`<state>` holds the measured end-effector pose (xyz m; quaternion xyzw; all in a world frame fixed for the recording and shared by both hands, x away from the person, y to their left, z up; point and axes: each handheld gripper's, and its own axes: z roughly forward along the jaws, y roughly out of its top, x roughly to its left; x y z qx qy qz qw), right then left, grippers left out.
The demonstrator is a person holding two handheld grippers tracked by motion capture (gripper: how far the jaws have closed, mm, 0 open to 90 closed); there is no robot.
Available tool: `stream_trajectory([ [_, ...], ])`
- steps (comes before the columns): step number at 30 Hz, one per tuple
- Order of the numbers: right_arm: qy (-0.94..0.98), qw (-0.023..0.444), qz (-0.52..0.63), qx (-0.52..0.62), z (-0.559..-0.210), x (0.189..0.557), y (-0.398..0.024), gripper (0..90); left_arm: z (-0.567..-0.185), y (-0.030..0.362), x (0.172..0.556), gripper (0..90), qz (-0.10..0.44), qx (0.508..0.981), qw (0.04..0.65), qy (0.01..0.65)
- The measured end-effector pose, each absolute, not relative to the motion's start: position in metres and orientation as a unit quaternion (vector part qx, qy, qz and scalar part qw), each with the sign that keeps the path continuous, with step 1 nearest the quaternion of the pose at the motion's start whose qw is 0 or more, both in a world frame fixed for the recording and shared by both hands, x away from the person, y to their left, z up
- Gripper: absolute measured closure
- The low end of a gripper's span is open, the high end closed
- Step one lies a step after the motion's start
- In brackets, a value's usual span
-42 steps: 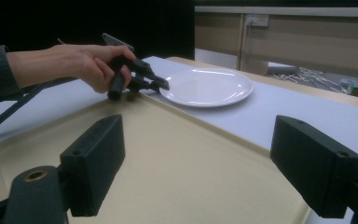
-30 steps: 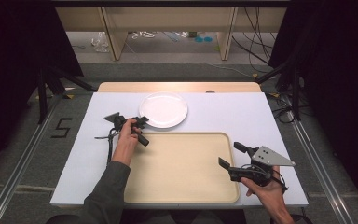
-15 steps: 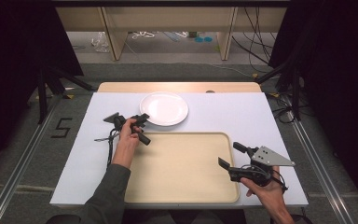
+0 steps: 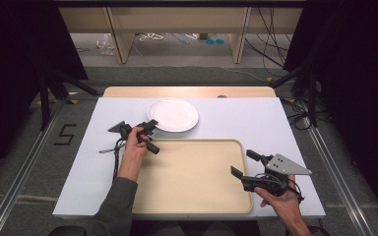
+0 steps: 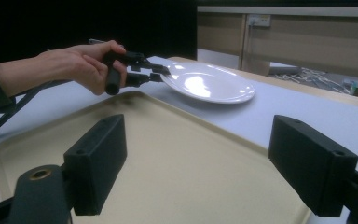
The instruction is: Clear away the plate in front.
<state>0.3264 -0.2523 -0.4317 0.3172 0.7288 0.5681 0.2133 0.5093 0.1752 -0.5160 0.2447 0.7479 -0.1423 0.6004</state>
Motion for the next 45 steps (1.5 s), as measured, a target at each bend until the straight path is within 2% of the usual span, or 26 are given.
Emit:
stream_trajectory([
  [4, 0.72, 0.216, 0.578, 0.317, -0.433, 0.328, -0.25, 20.3, -0.513, 0.173, 0.506, 77.8, -0.15, 0.245, 0.61, 0.738],
  [8, 0.725, 0.214, 0.573, 0.317, -0.432, 0.327, -0.251, 20.3, -0.51, 0.17, 0.501, 78.1, -0.16, 0.219, 0.623, 0.734],
  [19, 0.716, 0.214, 0.586, 0.314, -0.433, 0.328, -0.251, 20.3, -0.508, 0.169, 0.481, 77.7, -0.173, 0.192, 0.647, 0.717],
  [42, 0.721, 0.217, 0.576, 0.318, -0.433, 0.328, -0.252, 20.3, -0.51, 0.167, 0.43, 76.4, -0.192, 0.192, 0.669, 0.692],
  [45, 0.718, 0.218, 0.58, 0.318, -0.433, 0.328, -0.251, 20.3, -0.509, 0.165, 0.422, 76.1, -0.209, 0.18, 0.67, 0.689],
])
